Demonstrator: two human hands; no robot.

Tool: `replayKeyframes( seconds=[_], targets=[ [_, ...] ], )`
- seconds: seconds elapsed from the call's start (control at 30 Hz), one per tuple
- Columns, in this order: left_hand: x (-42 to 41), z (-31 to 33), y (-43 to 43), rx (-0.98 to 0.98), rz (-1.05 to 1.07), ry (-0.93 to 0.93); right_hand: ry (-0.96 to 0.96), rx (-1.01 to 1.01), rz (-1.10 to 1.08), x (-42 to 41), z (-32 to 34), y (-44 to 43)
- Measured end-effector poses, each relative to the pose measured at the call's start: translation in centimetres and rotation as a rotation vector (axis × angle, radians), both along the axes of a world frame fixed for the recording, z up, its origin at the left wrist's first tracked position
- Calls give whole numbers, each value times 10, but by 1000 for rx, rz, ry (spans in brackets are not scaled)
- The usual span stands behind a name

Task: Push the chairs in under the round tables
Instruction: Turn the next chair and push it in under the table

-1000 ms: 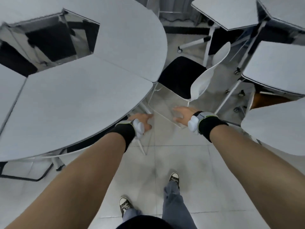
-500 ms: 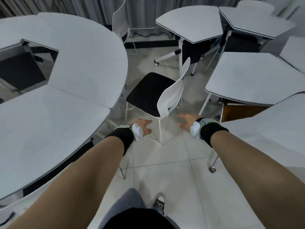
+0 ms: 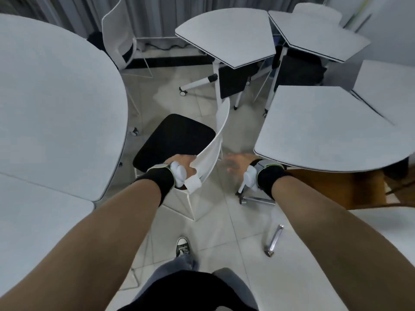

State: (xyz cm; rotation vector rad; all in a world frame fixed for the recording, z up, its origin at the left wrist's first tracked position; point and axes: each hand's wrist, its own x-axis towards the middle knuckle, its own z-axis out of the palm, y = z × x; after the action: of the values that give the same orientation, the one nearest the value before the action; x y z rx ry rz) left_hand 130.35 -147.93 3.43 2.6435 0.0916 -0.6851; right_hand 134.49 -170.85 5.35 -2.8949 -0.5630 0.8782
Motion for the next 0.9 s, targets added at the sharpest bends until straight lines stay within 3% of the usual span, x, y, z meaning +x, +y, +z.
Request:
replayKeyframes(
  seconds=[0.07,0.17,0.63,0.9],
  targets=[
    [27,-2,2,-56,38,22,-62,19,1,28,-3,2],
    [63,-11,0,-78,60,58,41,48,10,70,-6,2],
    [172,-65,-37,-16,259,362,112,-88,601,271,-29,9],
    [171,-81,-55,-75,242,442,157,-226,865,309,-61,42]
  ],
)
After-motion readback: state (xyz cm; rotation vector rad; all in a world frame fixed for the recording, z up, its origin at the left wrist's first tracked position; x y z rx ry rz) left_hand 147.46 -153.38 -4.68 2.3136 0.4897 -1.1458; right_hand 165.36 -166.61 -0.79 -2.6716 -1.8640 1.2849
